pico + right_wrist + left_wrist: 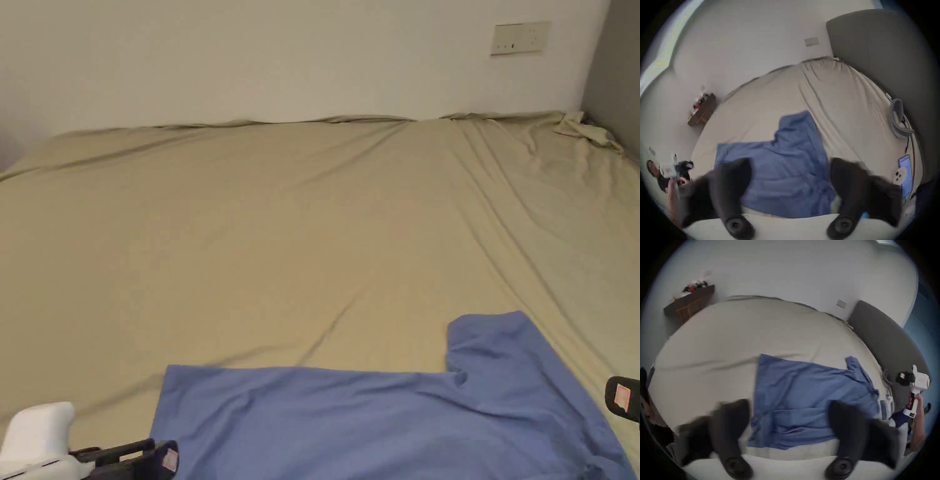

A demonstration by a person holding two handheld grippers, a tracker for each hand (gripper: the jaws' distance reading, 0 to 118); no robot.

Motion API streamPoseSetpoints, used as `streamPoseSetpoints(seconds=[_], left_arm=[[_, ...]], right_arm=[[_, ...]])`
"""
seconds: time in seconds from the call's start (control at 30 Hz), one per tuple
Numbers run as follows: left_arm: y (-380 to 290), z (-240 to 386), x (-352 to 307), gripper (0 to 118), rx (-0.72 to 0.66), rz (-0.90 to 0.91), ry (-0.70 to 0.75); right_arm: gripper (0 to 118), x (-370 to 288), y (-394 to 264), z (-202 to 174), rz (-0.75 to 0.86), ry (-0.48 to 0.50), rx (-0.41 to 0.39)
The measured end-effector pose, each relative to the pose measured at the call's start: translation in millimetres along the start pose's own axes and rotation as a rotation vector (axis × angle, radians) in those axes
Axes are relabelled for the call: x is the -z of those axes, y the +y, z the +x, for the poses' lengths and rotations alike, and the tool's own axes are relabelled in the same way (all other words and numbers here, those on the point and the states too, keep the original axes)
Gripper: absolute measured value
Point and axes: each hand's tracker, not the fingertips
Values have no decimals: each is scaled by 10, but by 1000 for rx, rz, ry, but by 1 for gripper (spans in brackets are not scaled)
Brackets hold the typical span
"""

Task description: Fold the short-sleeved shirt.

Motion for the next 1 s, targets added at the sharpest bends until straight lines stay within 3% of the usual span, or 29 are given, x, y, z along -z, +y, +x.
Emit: streamPoseSetpoints(seconds=[0.03, 0.1, 0.13, 0.23, 0.27, 0.3, 0.33, 0.37, 0.4, 0.5, 0.57, 0.6, 0.7, 0.77, 0.8, 0.83, 0.9, 0.93, 0.97, 1.0], left_arm=[[3, 69, 102, 0, 18, -8, -5], [-37, 60, 358, 0, 89, -11, 87], [-17, -3, 474, 0, 79, -34, 46], [141, -245, 731, 0, 9, 9, 48], [137, -135, 769, 0, 62, 69, 110], [211, -198, 899, 10, 93, 82, 153], [289, -254, 1037, 47, 119, 72, 205], [381, -332, 1233, 97, 144, 35, 271], [524, -432, 1447, 118, 147, 3, 317], [718, -637, 1871, 118, 117, -38, 318], [767, -734, 2160, 116, 102, -88, 383], [774, -760, 2275, 106, 81, -136, 415], [752, -745, 2327, 78, 43, -124, 322], [807, -689, 2147, 8, 75, -95, 240], [824, -648, 2084, 7, 63, -84, 199], [844, -606, 2006, 7, 77, -68, 268], [919, -566, 1757, 7, 28, -41, 160], [956, -543, 1656, 7, -32, 5, 88], [982, -521, 1577, 7, -74, 31, 66], [1009, -475, 1508, 7, -68, 46, 62]], right_arm=[[2, 32, -59, -123, 33, -27, -37], [2, 184, -253, -296, 36, -43, -128], [2, 235, -327, -373, 15, -1, -158], [2, 315, -477, -419, -31, 125, -90], [2, 333, -498, -407, -39, 152, -69], [2, 353, -503, -385, -50, 157, -54], [2, 372, -498, -375, -60, 150, -56], [2, 392, -489, -363, -65, 144, -63], [2, 404, -476, -327, -66, 130, -68], [2, 426, -413, -186, -75, 88, -67], [2, 429, -381, -83, -78, 67, -57], [2, 419, -384, -119, -78, 47, -62], [2, 451, -369, -39, -91, 8, -50], [2, 517, -323, 21, -97, -5, -59], [2, 571, -279, 73, -96, -13, -72], [2, 640, -218, 128, -102, -23, -82], [4, 866, -16, 344, -115, -48, -44], [29, 983, 89, 451, -114, 1, -11], [80, 1121, 199, 554, -126, 45, 22], [118, 1310, 328, 662, -174, 32, 41]])
